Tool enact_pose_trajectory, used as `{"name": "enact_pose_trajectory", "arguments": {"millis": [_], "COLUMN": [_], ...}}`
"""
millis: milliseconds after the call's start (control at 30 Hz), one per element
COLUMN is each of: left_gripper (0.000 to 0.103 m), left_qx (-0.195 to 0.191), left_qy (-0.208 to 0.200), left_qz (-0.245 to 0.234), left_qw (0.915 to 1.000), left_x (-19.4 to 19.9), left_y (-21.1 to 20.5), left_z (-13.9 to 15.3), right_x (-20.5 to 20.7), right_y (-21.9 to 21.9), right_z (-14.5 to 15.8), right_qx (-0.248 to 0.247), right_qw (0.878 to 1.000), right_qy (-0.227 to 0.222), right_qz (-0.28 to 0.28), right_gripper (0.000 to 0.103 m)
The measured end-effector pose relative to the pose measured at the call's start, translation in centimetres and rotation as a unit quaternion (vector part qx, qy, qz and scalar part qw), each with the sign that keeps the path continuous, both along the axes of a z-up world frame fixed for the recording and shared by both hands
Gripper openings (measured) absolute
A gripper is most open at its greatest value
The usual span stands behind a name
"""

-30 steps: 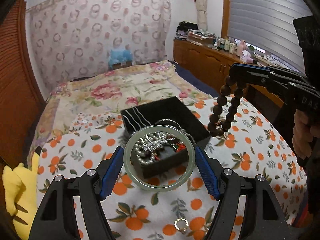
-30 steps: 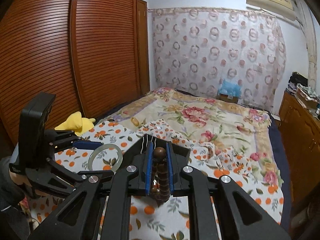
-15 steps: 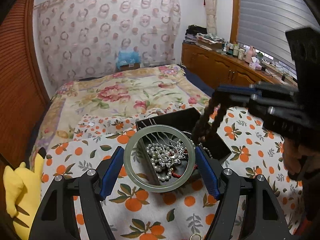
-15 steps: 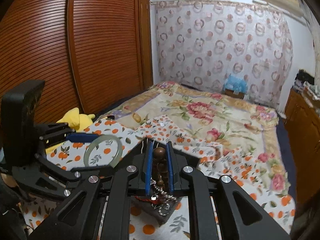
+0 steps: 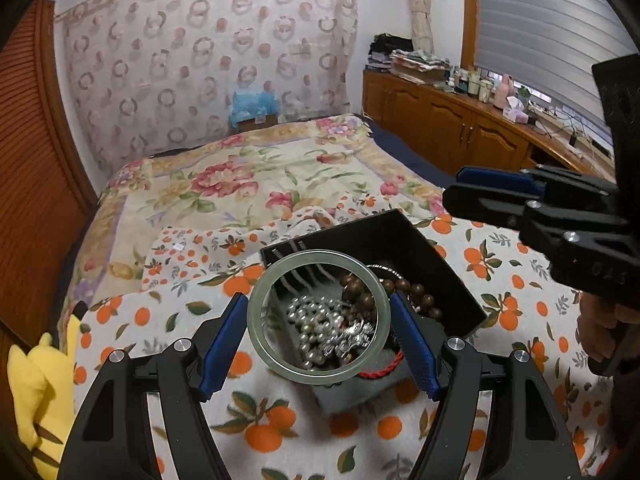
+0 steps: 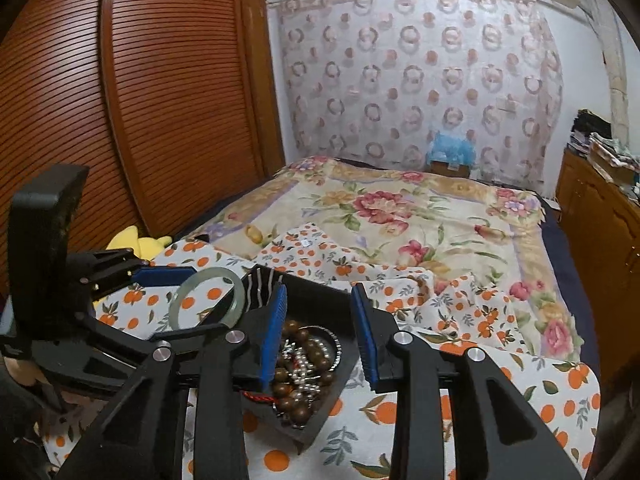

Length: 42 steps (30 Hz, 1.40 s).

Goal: Organize jewelry
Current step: 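Lower the bead bracelet and jade bangle into the black box with both tools, then withdraw both tools from the box toward the rings on the bed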

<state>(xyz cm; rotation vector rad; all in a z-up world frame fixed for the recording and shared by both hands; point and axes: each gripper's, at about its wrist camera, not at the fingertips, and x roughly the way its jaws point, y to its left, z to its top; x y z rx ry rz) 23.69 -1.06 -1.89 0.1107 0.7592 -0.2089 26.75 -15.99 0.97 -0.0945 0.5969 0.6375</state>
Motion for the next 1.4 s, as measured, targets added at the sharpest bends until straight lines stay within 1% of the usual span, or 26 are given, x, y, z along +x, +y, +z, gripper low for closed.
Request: {"name": "enact_pose_trajectory", "arguments": {"millis": [167,300,400,667,767,900,933,1000,1167,1267,1300,1367,1400], "left_gripper": [0.069,0.069,0.069,0.069,0.07,0.072,0.075,0.077,0.078,0.083,0.085,0.085,0.085], "left_qx": [0.013,0.008,0.013,0.013,0.013,0.012,0.011,0.007,0.001,0.002,0.0,-0.004,-0.005], "left_qy": [0.008,0.016,0.016,0.019,0.013,0.007,0.005,0.001,0.001,-0.002,-0.002,-0.001,0.002], "left_qz": [-0.013,-0.016,-0.019,-0.021,-0.02,-0.017,-0.016,-0.013,-0.008,-0.004,-0.002,0.001,0.002], "left_qw": [0.9998,0.9997,0.9996,0.9995,0.9996,0.9998,0.9998,0.9999,1.0,1.0,1.0,1.0,1.0], "left_x": [1.3,2.3,2.6,2.6,2.4,1.6,1.3,0.5,-1.8,-3.6,-4.1,-5.1,-5.9], "left_y": [-1.4,-1.9,-2.4,-3.0,-3.1,-3.2,-3.1,-2.8,-2.3,-2.0,-1.9,-1.6,-1.5], "left_z": [-0.7,-1.1,-1.3,-1.5,-1.4,-1.0,-0.9,-0.8,-0.9,-1.1,-1.2,-1.5,-1.7], "right_x": [0.1,0.0,-0.2,-1.2,-1.4,-1.7,-2.0,-3.0,-5.2,-6.8,-7.3,-8.4,-8.9], "right_y": [-0.7,-1.5,-2.1,-2.6,-2.6,-2.8,-2.9,-3.3,-4.1,-4.4,-4.4,-4.5,-4.5], "right_z": [0.4,0.6,0.6,0.4,0.4,0.3,0.2,-0.2,-1.0,-1.5,-1.6,-2.2,-2.4], "right_qx": [-0.008,-0.011,-0.011,-0.022,-0.022,-0.022,-0.022,-0.021,-0.02,-0.021,-0.022,-0.021,-0.024], "right_qw": [1.0,1.0,0.999,0.999,0.999,0.999,0.999,0.999,0.999,0.999,0.999,0.999,0.999], "right_qy": [-0.006,-0.009,-0.009,-0.012,-0.012,-0.011,-0.011,-0.01,-0.003,0.002,0.003,0.008,0.009], "right_qz": [-0.018,-0.027,-0.035,-0.039,-0.04,-0.041,-0.04,-0.04,-0.037,-0.035,-0.034,-0.031,-0.032], "right_gripper": [0.036,0.036,0.036,0.036,0.036,0.036,0.036,0.036,0.036,0.036,0.038,0.044,0.044]}}
